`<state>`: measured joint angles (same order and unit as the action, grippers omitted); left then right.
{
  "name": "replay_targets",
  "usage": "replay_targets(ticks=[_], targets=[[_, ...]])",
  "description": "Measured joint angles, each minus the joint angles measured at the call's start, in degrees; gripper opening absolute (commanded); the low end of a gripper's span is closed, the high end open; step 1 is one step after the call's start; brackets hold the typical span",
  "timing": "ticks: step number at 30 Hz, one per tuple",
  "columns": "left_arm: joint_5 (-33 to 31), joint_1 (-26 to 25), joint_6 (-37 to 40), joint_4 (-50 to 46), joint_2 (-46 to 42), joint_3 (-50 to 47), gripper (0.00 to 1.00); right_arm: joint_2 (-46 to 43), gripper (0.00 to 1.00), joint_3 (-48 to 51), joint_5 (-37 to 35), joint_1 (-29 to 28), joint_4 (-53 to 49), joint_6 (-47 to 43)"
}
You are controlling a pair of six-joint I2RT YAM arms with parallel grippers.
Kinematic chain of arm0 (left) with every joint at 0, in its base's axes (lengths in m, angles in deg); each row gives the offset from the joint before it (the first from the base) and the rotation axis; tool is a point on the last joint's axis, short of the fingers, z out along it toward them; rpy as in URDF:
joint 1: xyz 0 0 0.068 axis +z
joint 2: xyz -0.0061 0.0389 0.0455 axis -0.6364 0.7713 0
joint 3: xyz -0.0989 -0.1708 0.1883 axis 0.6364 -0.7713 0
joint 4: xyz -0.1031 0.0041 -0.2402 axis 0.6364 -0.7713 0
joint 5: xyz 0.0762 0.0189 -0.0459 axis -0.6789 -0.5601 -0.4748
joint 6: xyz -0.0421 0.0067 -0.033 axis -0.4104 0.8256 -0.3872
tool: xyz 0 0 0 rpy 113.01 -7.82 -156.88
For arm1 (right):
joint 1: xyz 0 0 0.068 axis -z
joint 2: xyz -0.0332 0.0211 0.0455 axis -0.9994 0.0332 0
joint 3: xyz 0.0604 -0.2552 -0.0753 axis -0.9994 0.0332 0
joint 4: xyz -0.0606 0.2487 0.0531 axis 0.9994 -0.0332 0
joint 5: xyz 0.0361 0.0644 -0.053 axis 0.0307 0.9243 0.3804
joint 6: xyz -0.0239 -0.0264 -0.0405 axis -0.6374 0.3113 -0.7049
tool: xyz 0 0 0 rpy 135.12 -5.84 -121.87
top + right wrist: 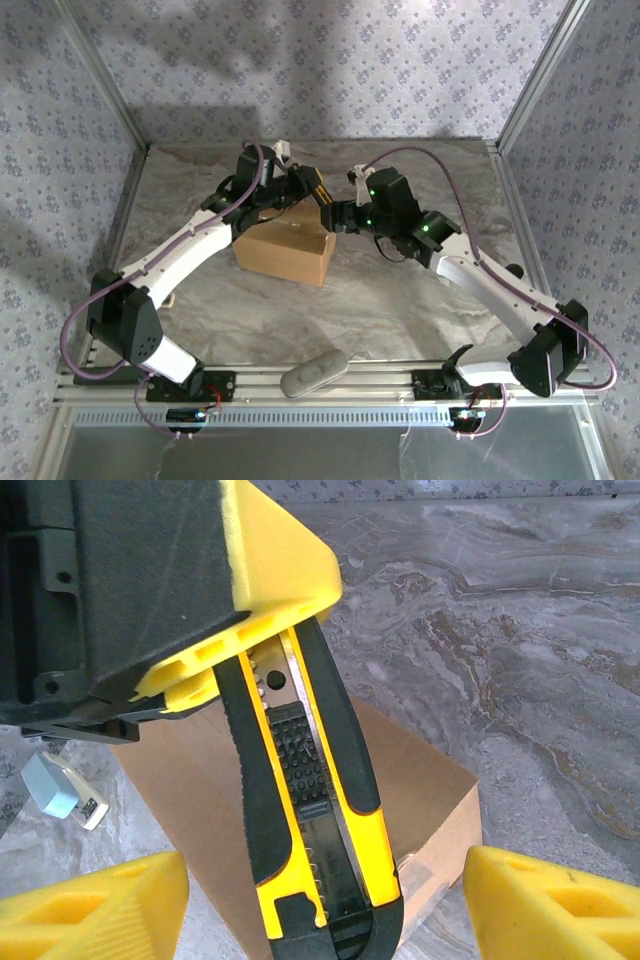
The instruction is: Unpack the express box
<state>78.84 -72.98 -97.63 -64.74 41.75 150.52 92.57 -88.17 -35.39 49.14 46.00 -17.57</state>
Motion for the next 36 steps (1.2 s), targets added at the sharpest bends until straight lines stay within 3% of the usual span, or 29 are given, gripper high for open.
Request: replay_targets(ticks=[9, 14, 24, 30, 36], targets=[[-0.7, -0.3, -1.5, 0.2, -0.6, 0.0, 0.0, 3.0, 0.71, -1.1, -1.1, 0.0, 0.4, 0.0], [-1.1, -0.4, -1.9, 0.3, -0.7, 0.0, 0.0, 3.6, 0.6, -2.5, -1.1, -0.1, 0.7, -0.4], [-1.3, -0.9, -2.2, 0.4, -0.7, 0.0, 0.0, 5.3, 0.61, -3.8, -2.1, -0.5, 1.0, -0.5], [-1.3, -0.9, -2.4, 0.5, -0.7, 0.0, 0.0, 5.7, 0.56, -4.3, -2.6, -0.7, 1.0, -0.6], [-1.3, -1.0, -2.6, 0.5, -0.7, 0.0, 0.0, 5.8, 0.62, -4.5, -3.0, -0.8, 1.0, -0.7]])
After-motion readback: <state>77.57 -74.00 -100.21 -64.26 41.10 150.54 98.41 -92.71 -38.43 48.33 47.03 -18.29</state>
